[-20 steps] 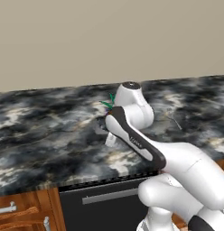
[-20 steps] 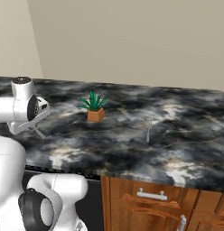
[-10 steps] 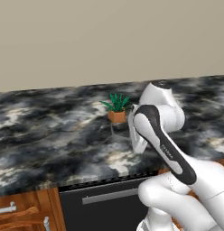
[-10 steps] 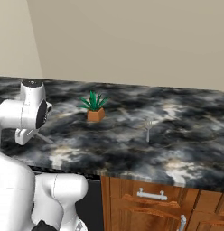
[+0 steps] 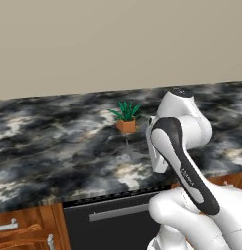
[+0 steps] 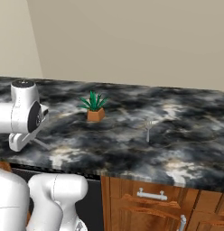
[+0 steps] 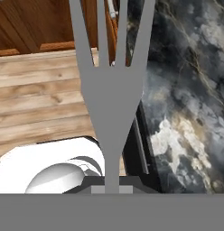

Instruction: Organize the utensils by type. Pick up the wooden spoons from the counter and place them in the open cabinet. Then pick up the metallic utensils from the counter and place them in the open drawer.

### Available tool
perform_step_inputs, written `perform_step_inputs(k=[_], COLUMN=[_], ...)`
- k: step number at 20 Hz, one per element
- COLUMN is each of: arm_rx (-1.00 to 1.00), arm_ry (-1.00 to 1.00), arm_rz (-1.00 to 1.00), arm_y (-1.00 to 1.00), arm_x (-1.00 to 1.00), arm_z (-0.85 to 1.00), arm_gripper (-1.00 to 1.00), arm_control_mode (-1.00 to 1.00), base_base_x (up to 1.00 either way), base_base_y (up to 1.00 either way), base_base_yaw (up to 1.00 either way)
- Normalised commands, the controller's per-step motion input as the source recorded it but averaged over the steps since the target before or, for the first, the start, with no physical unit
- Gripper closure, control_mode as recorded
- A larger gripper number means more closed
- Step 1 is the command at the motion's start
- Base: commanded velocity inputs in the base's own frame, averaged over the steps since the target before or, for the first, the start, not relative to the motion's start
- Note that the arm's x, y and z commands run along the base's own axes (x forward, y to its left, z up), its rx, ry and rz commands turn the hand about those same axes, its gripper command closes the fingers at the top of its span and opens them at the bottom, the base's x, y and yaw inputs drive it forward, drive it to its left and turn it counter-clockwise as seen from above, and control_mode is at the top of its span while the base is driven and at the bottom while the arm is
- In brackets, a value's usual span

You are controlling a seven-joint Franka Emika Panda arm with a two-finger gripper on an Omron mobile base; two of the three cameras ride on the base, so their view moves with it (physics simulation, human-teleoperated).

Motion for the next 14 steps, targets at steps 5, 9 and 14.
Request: perform_step_inputs(k=[5, 9, 14], arm_rx=[0.0, 0.0, 0.0], arm_ry=[0.01, 0.0, 0.0], arm_rz=[0.0, 0.0, 0.0], arm_y=[0.0, 0.0, 0.0], arm_x=[-0.03, 0.0, 0.0], arm_z=[0.0, 0.0, 0.0], arm_gripper=[1.0, 1.0, 1.0], arm_control_mode=[-1.0, 1.0, 1.0], base_base_x=[0.0, -0.63, -0.89], base_base_y=[0.0, -0.06, -0.03], base_base_yaw=[0.0, 0.0, 0.0])
